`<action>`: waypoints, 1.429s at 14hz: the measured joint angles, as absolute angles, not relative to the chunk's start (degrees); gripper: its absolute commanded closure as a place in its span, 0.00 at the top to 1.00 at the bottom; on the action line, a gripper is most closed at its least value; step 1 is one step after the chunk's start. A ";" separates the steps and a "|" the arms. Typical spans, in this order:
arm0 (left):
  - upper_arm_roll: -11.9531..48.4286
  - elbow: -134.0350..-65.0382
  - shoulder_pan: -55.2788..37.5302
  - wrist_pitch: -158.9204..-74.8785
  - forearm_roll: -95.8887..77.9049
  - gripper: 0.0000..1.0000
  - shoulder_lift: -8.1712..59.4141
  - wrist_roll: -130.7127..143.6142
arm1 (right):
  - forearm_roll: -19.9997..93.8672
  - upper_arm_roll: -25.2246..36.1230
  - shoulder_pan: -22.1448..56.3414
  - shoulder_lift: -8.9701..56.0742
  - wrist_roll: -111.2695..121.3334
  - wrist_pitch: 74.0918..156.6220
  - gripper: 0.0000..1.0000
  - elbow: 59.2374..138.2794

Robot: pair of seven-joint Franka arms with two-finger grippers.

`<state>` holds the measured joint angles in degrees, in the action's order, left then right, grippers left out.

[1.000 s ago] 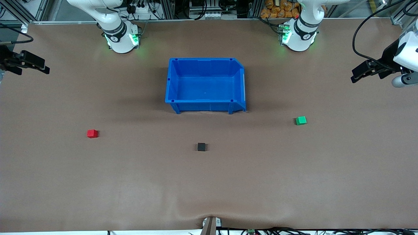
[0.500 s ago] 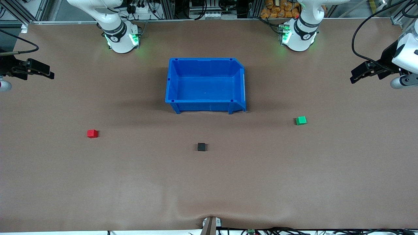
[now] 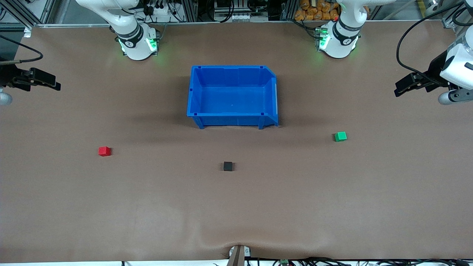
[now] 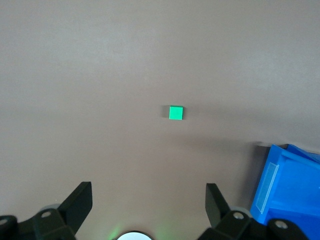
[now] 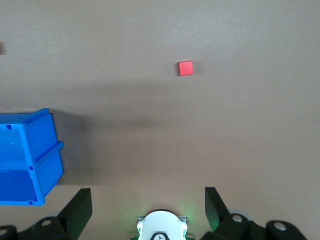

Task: Attach green and red cubes to black cube

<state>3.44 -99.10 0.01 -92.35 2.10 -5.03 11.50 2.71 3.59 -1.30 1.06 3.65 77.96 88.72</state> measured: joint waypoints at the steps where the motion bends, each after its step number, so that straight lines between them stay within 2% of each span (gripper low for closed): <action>1: 3.43 -99.08 0.03 -92.35 2.10 1.00 -4.83 11.50 | 2.70 3.65 -1.38 1.43 3.65 77.96 1.00 88.73; 15: 4.15 -97.73 -0.21 -92.68 2.10 1.00 0.20 11.37 | 2.61 3.95 -2.97 2.91 3.55 77.44 1.00 88.72; 20: 4.03 -102.22 0.51 -100.67 2.10 1.00 3.63 11.37 | 2.59 3.95 -2.99 3.42 3.55 77.43 1.00 88.72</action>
<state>4.03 -102.22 0.51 -100.67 2.10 3.63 11.37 2.59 3.95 -2.99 3.42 3.55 77.43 88.72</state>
